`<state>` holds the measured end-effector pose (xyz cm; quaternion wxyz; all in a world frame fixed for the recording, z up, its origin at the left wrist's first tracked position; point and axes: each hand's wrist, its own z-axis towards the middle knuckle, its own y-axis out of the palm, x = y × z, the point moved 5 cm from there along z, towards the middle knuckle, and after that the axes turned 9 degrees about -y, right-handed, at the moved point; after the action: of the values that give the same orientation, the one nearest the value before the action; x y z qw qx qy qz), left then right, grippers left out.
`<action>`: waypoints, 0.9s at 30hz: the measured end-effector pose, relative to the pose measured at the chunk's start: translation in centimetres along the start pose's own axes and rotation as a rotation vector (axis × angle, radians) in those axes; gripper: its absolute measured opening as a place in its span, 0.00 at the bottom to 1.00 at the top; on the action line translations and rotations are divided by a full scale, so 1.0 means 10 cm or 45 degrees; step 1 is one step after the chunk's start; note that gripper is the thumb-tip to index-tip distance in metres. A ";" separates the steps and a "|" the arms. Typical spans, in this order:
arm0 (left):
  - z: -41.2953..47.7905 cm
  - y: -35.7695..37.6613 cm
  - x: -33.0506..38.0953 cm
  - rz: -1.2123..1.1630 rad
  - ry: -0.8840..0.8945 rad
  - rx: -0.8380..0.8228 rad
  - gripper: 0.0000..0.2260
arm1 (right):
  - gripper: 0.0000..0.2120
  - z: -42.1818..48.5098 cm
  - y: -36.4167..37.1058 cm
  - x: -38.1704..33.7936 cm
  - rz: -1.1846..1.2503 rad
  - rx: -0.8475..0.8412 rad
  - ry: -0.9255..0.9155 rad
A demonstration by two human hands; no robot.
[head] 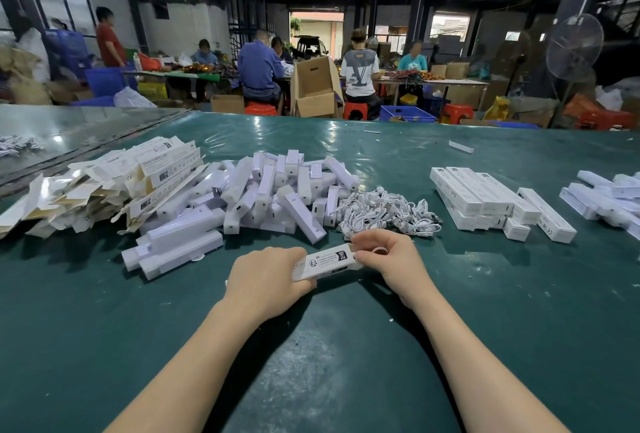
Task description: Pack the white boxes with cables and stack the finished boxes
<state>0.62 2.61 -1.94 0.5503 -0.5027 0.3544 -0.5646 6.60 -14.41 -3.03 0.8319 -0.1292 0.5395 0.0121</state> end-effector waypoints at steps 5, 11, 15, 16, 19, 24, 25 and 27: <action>0.00 0.00 0.03 -0.033 0.052 0.023 0.13 | 0.17 0.00 -0.04 0.03 -0.067 0.200 0.022; 0.01 0.00 0.02 -0.107 -0.024 0.045 0.14 | 0.19 -0.02 -0.08 0.08 0.110 0.378 0.102; 0.00 0.00 0.02 -0.104 -0.077 0.056 0.14 | 0.15 -0.03 -0.06 0.09 0.207 0.378 0.149; 0.00 0.00 0.02 -0.109 -0.089 0.057 0.14 | 0.15 -0.03 -0.06 0.08 0.217 0.379 0.142; 0.01 0.00 0.00 -0.141 -0.120 0.060 0.14 | 0.15 -0.03 -0.06 0.06 0.280 0.380 0.103; 0.01 -0.01 0.00 -0.162 -0.124 0.057 0.14 | 0.12 -0.01 -0.04 0.03 0.348 0.316 0.097; 0.02 -0.01 -0.01 -0.165 -0.127 0.056 0.14 | 0.13 -0.01 -0.03 0.03 0.367 0.300 0.107; 0.02 -0.01 -0.01 -0.175 -0.133 0.052 0.14 | 0.14 0.00 -0.02 0.03 0.377 0.294 0.110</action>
<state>0.75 2.75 -1.82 0.5381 -0.5432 0.2783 -0.5813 6.74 -14.61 -3.32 0.8064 0.0476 0.5856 0.0670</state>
